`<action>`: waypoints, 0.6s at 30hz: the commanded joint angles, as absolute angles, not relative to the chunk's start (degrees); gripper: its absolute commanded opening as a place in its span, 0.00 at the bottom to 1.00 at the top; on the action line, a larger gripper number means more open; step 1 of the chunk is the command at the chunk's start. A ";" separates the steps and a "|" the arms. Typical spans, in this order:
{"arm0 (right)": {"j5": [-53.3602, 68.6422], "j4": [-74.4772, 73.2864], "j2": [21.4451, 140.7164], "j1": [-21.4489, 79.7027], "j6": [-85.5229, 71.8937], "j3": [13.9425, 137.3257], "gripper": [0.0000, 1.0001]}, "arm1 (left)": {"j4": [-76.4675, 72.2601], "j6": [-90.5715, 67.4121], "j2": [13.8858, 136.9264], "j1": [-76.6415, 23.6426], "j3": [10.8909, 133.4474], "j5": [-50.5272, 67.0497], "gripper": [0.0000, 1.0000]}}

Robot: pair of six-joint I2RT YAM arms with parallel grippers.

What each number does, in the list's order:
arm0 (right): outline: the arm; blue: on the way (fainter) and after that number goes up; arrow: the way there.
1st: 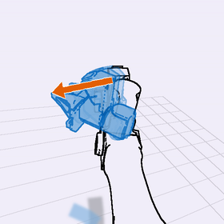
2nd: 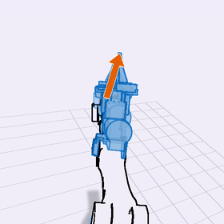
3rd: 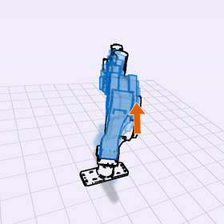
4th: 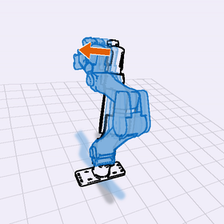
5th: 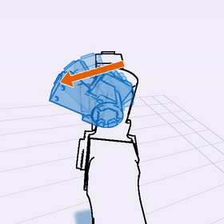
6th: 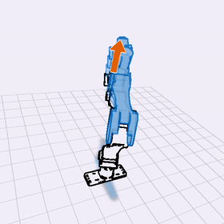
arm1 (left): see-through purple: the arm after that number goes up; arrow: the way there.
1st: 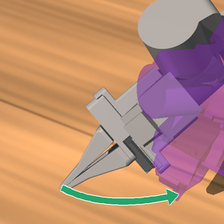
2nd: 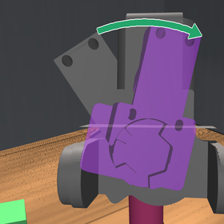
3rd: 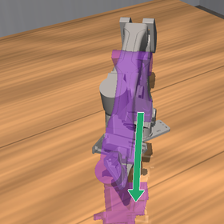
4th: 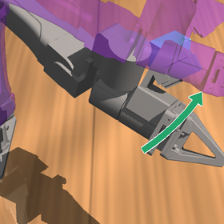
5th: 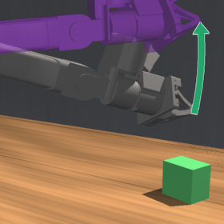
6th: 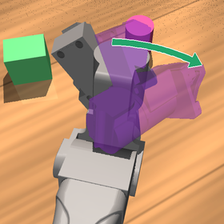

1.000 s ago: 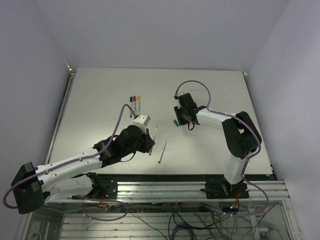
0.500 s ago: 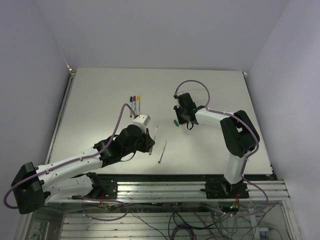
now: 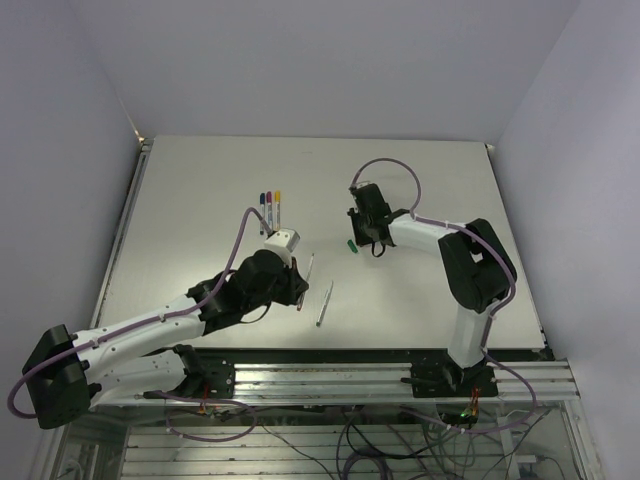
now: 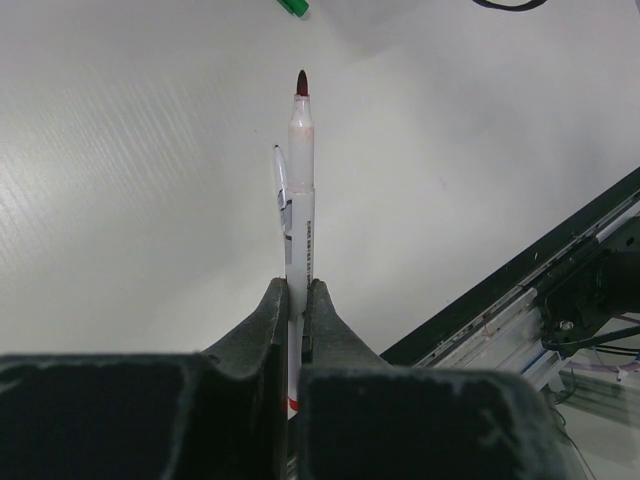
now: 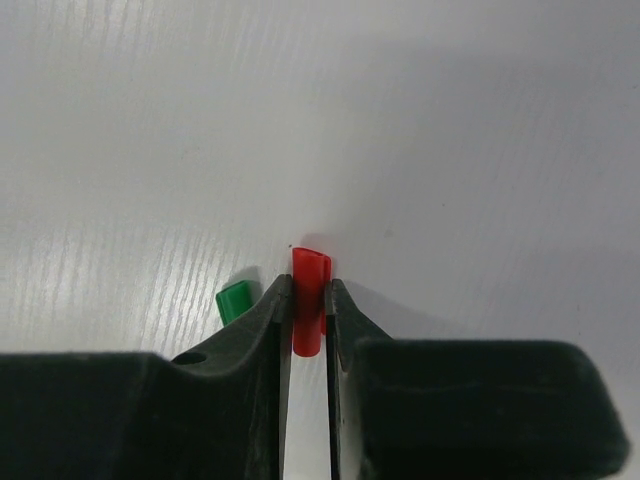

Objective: Insert the pens into the pen caps

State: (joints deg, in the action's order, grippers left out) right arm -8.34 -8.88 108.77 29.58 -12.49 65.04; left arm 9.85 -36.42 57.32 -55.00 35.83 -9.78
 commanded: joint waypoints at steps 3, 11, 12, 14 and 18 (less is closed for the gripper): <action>-8.73 -11.58 101.86 29.43 -15.07 65.23 0.00 | 6.49 -34.89 57.45 -54.62 36.11 -8.59 0.07; -4.20 -2.76 81.34 29.67 -20.33 58.72 0.00 | -3.62 -33.77 59.80 -54.61 36.30 -5.14 0.07; -3.47 -1.66 79.15 29.82 -20.97 57.83 0.00 | -5.59 -33.69 60.37 -54.58 36.36 -4.18 0.07; -2.67 0.44 74.91 30.26 -22.43 54.92 0.00 | -8.64 -33.65 61.31 -54.65 36.50 -2.82 0.07; -1.95 5.78 66.30 31.53 -24.90 50.52 0.00 | -14.83 -34.06 63.64 -54.62 36.86 0.14 0.07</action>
State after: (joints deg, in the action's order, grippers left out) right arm -3.90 -0.01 71.53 30.37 -21.19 54.83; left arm -4.51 -34.50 61.95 -54.94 35.83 -4.67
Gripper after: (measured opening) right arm 0.129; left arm 0.103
